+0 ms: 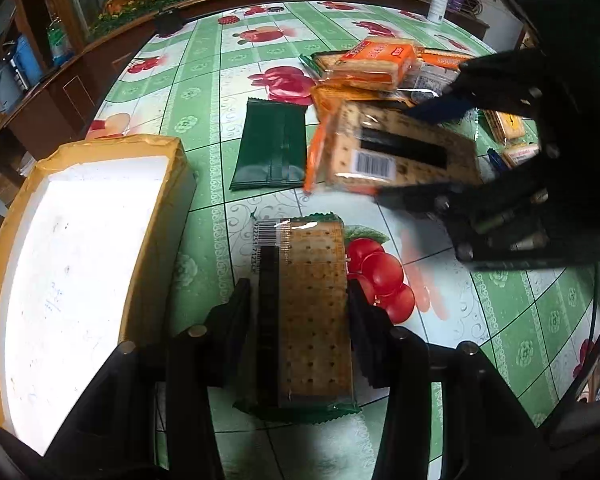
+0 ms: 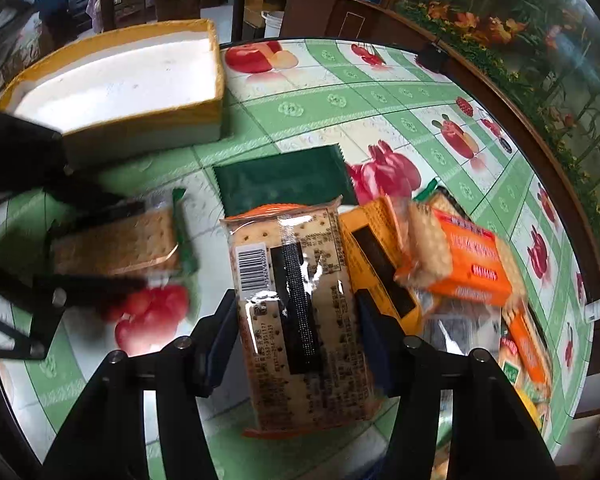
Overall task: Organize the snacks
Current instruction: 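Grasp the brown barcode biscuit pack with the right tool while the left tool holds the saltine pack, then carry both packs into the white box and open both tools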
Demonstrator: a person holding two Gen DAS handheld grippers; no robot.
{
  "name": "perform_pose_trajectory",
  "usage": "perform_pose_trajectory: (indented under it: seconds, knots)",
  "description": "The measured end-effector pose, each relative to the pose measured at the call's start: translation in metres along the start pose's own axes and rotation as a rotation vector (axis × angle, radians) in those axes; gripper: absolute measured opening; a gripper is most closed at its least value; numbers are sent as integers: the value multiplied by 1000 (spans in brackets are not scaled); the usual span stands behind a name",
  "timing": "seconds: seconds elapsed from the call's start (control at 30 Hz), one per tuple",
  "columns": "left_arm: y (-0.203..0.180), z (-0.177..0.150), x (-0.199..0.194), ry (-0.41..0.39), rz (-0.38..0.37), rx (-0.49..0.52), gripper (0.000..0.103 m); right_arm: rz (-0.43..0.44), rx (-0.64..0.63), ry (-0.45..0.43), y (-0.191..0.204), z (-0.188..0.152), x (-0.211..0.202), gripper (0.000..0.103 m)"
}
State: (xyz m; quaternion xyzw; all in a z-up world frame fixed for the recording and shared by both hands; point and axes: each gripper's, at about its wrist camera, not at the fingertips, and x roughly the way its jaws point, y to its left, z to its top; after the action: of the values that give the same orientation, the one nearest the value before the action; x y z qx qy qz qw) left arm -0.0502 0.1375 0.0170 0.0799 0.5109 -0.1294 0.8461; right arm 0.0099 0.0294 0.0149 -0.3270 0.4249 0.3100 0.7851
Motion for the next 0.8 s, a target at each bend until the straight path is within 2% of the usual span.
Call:
perform_pose_trajectory:
  seconds: [0.13, 0.37, 0.43, 0.63, 0.8]
  knots:
    - [-3, -1, -1, 3, -1, 2, 48, -24, -27, 12, 8, 3, 2, 61]
    - [-3, -2, -2, 3, -8, -46, 48, 27, 106, -4, -3, -5, -7, 56]
    - [-7, -3, -7, -13, -4, -46, 48, 80, 170, -19, -8, -14, -14, 56]
    - [-7, 0, -36, -83, -3, -63, 48, 88, 245, -70, -11, -26, -37, 56]
    - [5, -1, -65, -132, 13, -82, 48, 97, 249, -132, -3, -14, -58, 56]
